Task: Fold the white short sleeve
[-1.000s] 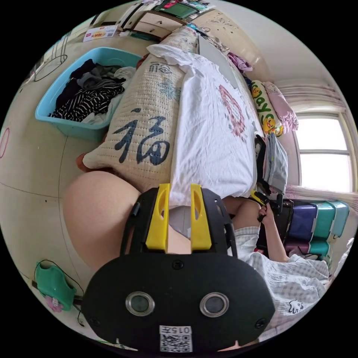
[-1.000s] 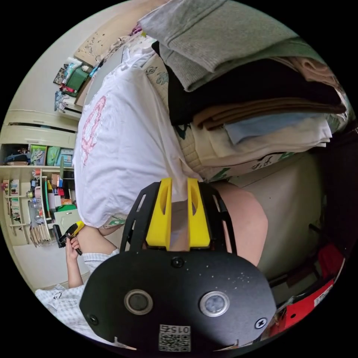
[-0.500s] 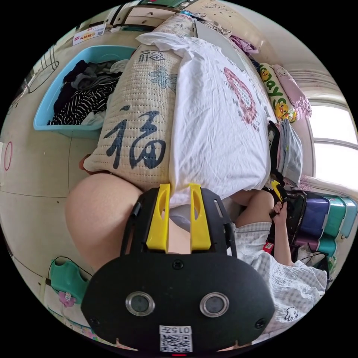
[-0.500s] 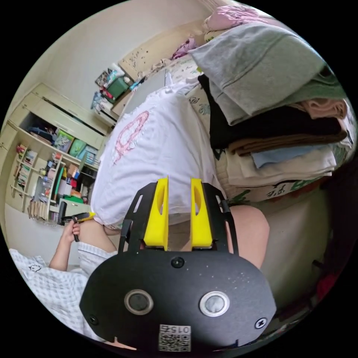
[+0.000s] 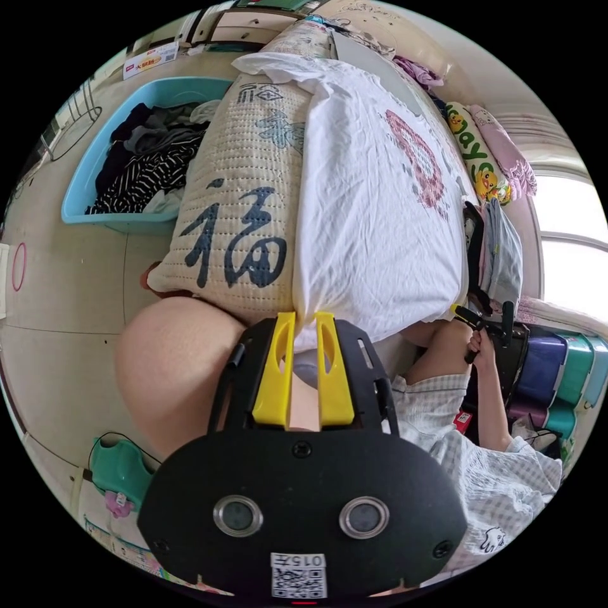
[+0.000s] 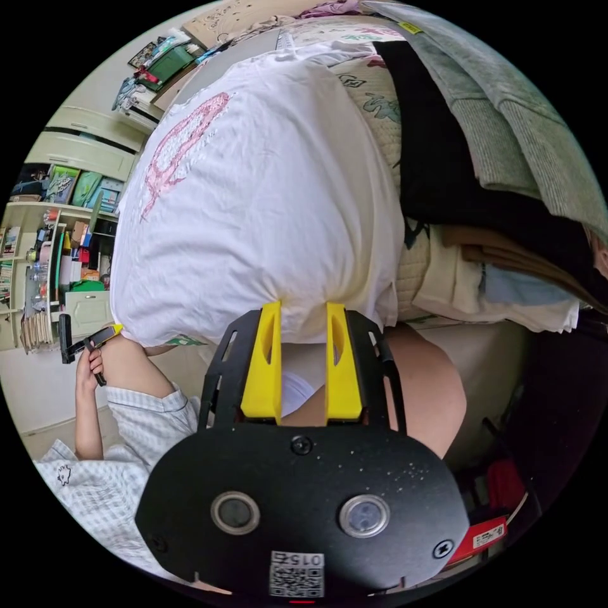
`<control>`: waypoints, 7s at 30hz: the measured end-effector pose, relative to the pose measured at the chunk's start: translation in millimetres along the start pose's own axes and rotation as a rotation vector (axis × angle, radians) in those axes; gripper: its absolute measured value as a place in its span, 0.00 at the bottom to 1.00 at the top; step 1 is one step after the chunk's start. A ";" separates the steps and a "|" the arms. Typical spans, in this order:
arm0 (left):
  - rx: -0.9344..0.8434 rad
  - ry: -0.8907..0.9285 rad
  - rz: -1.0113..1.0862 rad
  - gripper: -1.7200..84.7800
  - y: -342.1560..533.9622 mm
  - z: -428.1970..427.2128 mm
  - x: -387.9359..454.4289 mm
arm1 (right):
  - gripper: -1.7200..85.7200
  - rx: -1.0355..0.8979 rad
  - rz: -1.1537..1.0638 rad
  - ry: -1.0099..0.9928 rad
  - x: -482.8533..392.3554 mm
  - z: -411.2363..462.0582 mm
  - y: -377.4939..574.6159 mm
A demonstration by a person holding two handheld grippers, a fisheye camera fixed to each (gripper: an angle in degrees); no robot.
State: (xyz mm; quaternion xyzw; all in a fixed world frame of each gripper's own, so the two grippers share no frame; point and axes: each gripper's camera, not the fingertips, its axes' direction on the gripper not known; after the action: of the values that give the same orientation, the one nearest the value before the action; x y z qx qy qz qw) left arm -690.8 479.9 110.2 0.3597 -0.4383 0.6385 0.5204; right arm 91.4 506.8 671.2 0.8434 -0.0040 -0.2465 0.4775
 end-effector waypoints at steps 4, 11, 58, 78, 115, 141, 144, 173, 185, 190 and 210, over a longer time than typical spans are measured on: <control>-0.009 -0.052 0.002 0.09 -1.5 -2.7 13.1 | 0.14 0.004 -0.008 0.028 -9.8 8.0 -5.4; -0.010 -0.130 0.037 0.09 2.1 -11.2 34.1 | 0.14 -0.032 -0.022 0.081 -27.1 22.6 -21.4; 0.019 0.020 -0.056 0.09 -2.8 -139.9 57.9 | 0.14 0.016 -0.063 0.238 -58.4 63.3 -29.4; 0.208 0.059 0.282 0.10 -176.7 -315.1 257.3 | 0.10 0.405 -0.028 -0.133 31.1 -55.3 -65.3; 0.162 0.410 0.471 0.03 -664.7 -166.3 679.3 | 0.11 0.640 -0.175 -0.059 70.2 -29.8 -198.2; 0.133 0.441 0.233 0.03 -609.6 -196.7 449.3 | 0.02 0.171 -0.498 -0.062 -21.5 26.5 -316.5; 0.119 0.381 0.243 0.03 -608.6 -207.9 438.5 | 0.02 0.058 -0.576 -0.075 -22.9 41.8 -299.8; 0.170 0.261 0.362 0.11 -675.9 -260.0 506.1 | 0.11 0.259 -0.514 0.054 11.7 42.1 -308.3; 0.178 0.057 0.516 0.02 -730.3 -229.9 612.9 | 0.02 0.337 -0.624 0.401 -20.1 76.1 -286.9; 0.148 0.009 0.540 0.04 -736.2 -223.4 635.6 | 0.02 0.331 -0.477 0.308 5.0 66.6 -293.1; 0.150 0.208 0.423 0.03 -558.4 -246.2 493.6 | 0.05 0.297 -0.432 0.147 -56.9 80.4 -265.0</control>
State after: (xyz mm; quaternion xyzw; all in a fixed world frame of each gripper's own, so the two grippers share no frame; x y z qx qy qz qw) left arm -242.9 923.8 577.6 0.2300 -0.3994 0.7975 0.3893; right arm -52.9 600.2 446.6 0.9011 0.1747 -0.2773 0.2839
